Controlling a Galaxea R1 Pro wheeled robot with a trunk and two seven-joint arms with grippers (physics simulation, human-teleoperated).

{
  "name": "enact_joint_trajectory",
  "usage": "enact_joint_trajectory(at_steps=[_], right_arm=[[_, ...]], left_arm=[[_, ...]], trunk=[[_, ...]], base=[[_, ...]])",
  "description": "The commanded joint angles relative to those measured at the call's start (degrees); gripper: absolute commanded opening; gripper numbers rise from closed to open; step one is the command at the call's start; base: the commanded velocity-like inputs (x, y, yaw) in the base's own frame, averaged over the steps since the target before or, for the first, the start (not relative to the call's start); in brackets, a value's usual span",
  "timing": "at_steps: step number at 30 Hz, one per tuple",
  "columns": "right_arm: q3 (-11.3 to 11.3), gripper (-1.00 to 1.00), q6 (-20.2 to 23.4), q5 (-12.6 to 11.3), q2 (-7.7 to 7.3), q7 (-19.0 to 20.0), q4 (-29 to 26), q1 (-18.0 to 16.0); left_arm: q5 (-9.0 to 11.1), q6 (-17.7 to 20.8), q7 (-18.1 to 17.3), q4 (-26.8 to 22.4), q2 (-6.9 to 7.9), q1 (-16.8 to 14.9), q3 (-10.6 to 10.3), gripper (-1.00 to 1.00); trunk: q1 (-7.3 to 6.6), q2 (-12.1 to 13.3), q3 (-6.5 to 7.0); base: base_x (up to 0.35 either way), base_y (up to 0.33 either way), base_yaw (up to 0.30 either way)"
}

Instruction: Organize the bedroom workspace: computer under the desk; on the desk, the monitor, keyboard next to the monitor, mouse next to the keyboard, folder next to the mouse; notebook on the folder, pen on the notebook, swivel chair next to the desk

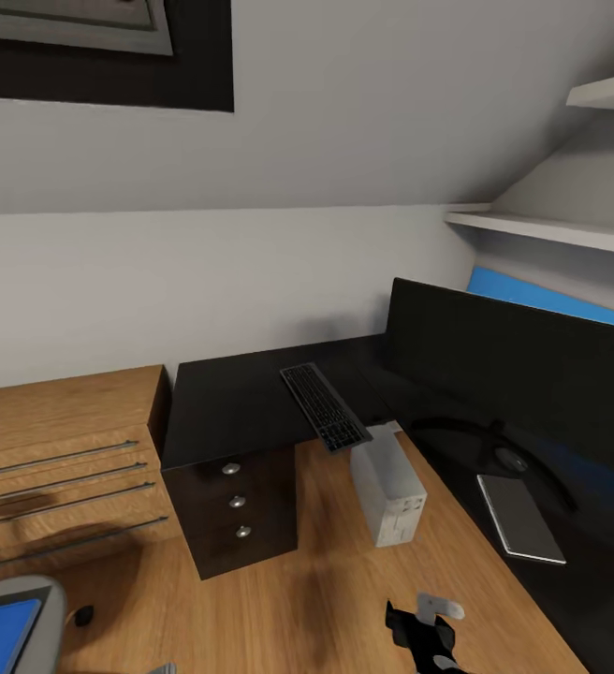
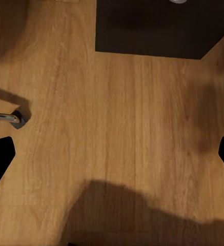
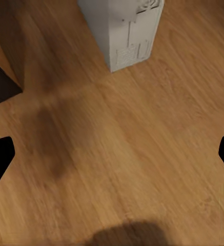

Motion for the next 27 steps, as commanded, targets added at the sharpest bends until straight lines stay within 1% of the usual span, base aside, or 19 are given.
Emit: enact_joint_trajectory(at_steps=[1, 8, 12, 17, 23, 27], right_arm=[[-0.2, 1.0, -0.5, 0.2, -0.09, 0.0, 0.1, 0.2], [-0.2, 1.0, -1.1, 1.1, -0.8, 0.5, 0.2, 1.6], [-0.2, 1.0, -1.2, 1.3, -1.07, 2.2, 0.2, 2.0], [-0.3, 1.0, -1.3, 1.2, -1.13, 3.6, 0.2, 2.1], [-0.3, 1.0, -1.3, 1.2, -1.09, 4.2, 0.2, 2.3], [-0.3, 1.0, -1.3, 1.1, -1.19, 4.3, 0.2, 2.3]], left_arm=[[0.7, -0.1, -0.4, 0.1, 0.01, 0.0, -0.3, 1.0], [1.0, -0.1, -0.3, 0.1, -0.02, 0.0, -0.2, 1.0], [1.1, 0.0, -0.3, 0.1, -0.06, 0.0, -0.1, 1.0], [1.2, 0.0, -0.3, 0.1, -0.04, 0.0, 0.0, 1.0], [1.2, 0.0, -0.3, 0.1, 0.02, 0.0, 0.1, 1.0], [1.2, 0.0, -0.3, 0.1, 0.02, 0.0, 0.1, 1.0]], trunk=[[-0.22, 0.4, 0.12], [-1.76, 3.2, 1.38], [-2.64, 4.8, 2.1], [-3.74, 6.8, 2.99], [-5.05, 9.2, 4.07], [-5.05, 9.2, 4.07]], base=[[0.0, 0.0, 0.0], [0.0, 0.0, 0.0], [0.0, 0.0, 0.0], [0.0, 0.0, 0.0], [0.0, 0.0, 0.0], [0.0, 0.0, 0.0]])
